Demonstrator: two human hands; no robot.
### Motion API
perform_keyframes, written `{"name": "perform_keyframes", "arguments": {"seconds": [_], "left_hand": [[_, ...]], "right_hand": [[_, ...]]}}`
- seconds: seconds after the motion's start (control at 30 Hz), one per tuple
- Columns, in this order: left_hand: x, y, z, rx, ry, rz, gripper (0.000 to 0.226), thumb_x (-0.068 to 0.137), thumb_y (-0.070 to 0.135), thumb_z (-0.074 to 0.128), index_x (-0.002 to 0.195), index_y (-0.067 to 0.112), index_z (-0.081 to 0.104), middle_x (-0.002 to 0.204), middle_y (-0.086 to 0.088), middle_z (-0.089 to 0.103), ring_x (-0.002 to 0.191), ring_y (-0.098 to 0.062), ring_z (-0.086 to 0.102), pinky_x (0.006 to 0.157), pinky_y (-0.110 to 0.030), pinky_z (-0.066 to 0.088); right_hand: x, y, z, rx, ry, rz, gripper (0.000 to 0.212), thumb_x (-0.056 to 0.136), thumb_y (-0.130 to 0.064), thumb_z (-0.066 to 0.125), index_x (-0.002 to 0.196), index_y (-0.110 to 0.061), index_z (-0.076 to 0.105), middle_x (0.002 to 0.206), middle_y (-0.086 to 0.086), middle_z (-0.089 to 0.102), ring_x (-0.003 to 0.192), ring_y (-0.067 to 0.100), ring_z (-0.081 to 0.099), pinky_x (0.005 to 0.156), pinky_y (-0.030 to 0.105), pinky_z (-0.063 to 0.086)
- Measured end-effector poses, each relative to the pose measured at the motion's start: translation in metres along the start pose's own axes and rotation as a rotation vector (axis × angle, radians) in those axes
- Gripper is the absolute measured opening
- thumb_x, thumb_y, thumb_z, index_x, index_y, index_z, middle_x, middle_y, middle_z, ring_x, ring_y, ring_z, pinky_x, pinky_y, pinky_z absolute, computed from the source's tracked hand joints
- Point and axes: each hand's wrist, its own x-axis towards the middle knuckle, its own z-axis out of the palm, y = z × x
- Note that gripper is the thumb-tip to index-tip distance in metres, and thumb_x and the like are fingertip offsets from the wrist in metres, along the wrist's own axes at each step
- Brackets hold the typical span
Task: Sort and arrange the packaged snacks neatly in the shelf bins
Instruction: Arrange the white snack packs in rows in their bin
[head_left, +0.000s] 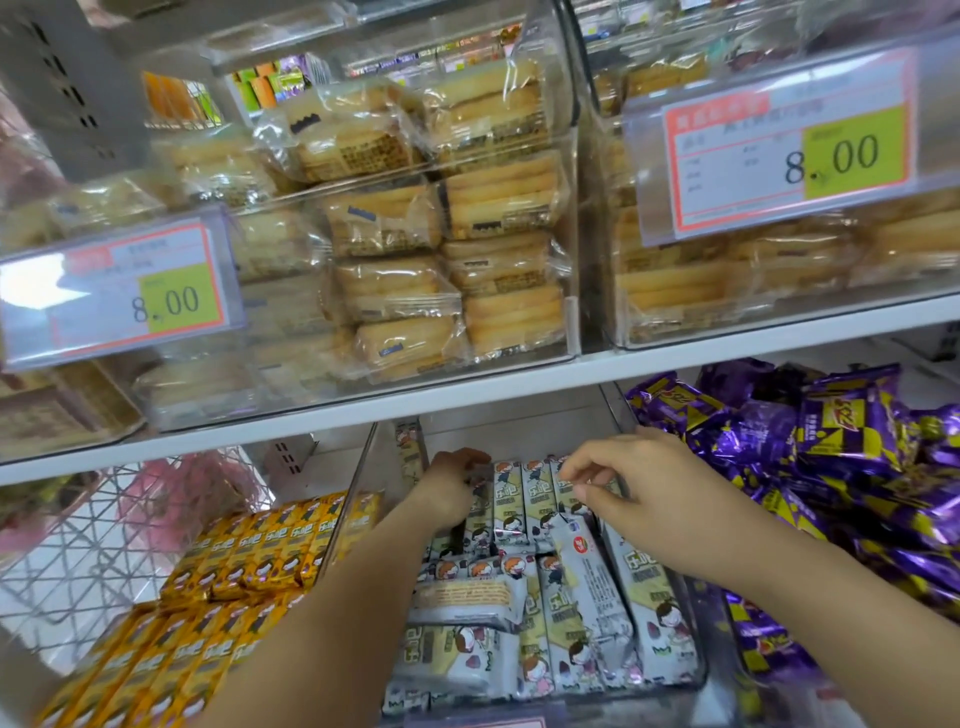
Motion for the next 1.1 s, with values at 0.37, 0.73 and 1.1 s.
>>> {"name": "perform_keyframes", "arguments": {"seconds": [0.37, 0.73, 1.1], "left_hand": [[-0.008, -0.003, -0.002, -0.435, 0.178, -0.026, 0.057, 0.089, -0.018, 0.033, 0.121, 0.025, 0.052, 0.14, -0.011, 0.045, 0.093, -0.009, 0.061, 0.09, -0.029, 0.05], [-0.007, 0.007, -0.011, -0.45, 0.326, -0.005, 0.055, 0.087, -0.018, 0.03, 0.123, 0.014, 0.057, 0.121, 0.003, 0.053, 0.106, -0.007, 0.054, 0.068, -0.018, 0.048], [0.006, -0.006, -0.007, 0.015, 0.052, -0.21, 0.057, 0.093, -0.006, 0.038, 0.146, 0.015, 0.033, 0.148, -0.012, 0.037, 0.102, -0.023, 0.061, 0.065, -0.021, 0.048]], "right_hand": [[0.001, 0.0, 0.0, -0.014, -0.014, -0.005, 0.016, 0.094, -0.028, 0.053, 0.104, -0.035, 0.062, 0.089, -0.027, 0.057, 0.09, -0.003, 0.053, 0.099, 0.019, 0.026], [0.0, 0.001, 0.002, -0.007, -0.019, -0.001, 0.014, 0.093, -0.031, 0.054, 0.103, -0.036, 0.062, 0.087, -0.028, 0.057, 0.091, -0.003, 0.054, 0.101, 0.018, 0.019], [0.001, 0.002, 0.003, -0.008, -0.035, -0.006, 0.014, 0.093, -0.03, 0.055, 0.103, -0.036, 0.062, 0.089, -0.029, 0.057, 0.088, -0.005, 0.055, 0.102, 0.017, 0.018]]}}
